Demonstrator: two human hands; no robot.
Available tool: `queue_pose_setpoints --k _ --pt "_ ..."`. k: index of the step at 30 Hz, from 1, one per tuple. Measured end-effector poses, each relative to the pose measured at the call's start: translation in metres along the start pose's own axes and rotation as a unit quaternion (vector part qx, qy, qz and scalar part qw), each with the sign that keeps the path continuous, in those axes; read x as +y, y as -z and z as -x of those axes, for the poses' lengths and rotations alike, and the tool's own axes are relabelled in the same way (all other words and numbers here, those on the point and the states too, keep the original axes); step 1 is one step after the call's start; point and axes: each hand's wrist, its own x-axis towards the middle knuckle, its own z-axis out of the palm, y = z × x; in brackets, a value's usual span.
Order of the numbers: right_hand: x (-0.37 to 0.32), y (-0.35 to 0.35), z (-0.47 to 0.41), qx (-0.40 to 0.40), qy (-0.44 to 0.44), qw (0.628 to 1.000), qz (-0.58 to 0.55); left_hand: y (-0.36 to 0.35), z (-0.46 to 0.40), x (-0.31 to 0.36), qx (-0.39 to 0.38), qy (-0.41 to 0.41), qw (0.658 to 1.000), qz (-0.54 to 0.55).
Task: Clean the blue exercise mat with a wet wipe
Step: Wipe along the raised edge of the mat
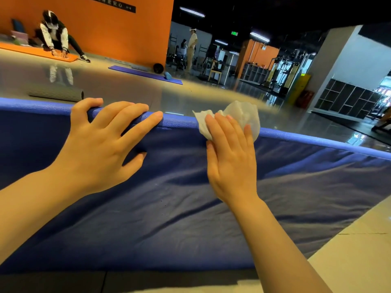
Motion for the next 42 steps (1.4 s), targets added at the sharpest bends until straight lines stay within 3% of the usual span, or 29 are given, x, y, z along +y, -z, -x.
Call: queue_pose_setpoints --k 10,25,29,32,35,37,42 --pt "-0.02 -0.016 -0.002 0.056 -0.068 0.996 -0.023 -0.001 0.0 -0.002 0.002 0.004 1.0 -0.002" --pt "0.011 -0.007 -0.006 0.005 -0.011 1.0 0.01 -0.008 -0.005 0.001 -0.003 0.017 1.0 0.001" --pt "0.051 0.005 -0.009 0.023 -0.105 0.99 0.088 -0.006 -0.004 -0.002 -0.002 0.005 1.0 0.001" --pt "0.073 0.017 -0.01 0.061 -0.181 0.979 0.068 -0.004 -0.002 -0.001 0.0 0.002 1.0 -0.002" --pt "0.055 0.017 -0.02 0.088 -0.144 0.985 0.041 -0.003 0.0 0.003 0.015 0.012 1.0 0.001" --pt "0.019 0.004 -0.023 0.066 -0.084 0.994 0.037 -0.002 0.0 0.004 0.019 0.016 1.0 0.006" --pt "-0.072 -0.022 -0.01 0.007 0.003 0.994 -0.113 0.001 0.002 0.005 0.018 0.019 1.0 0.016"
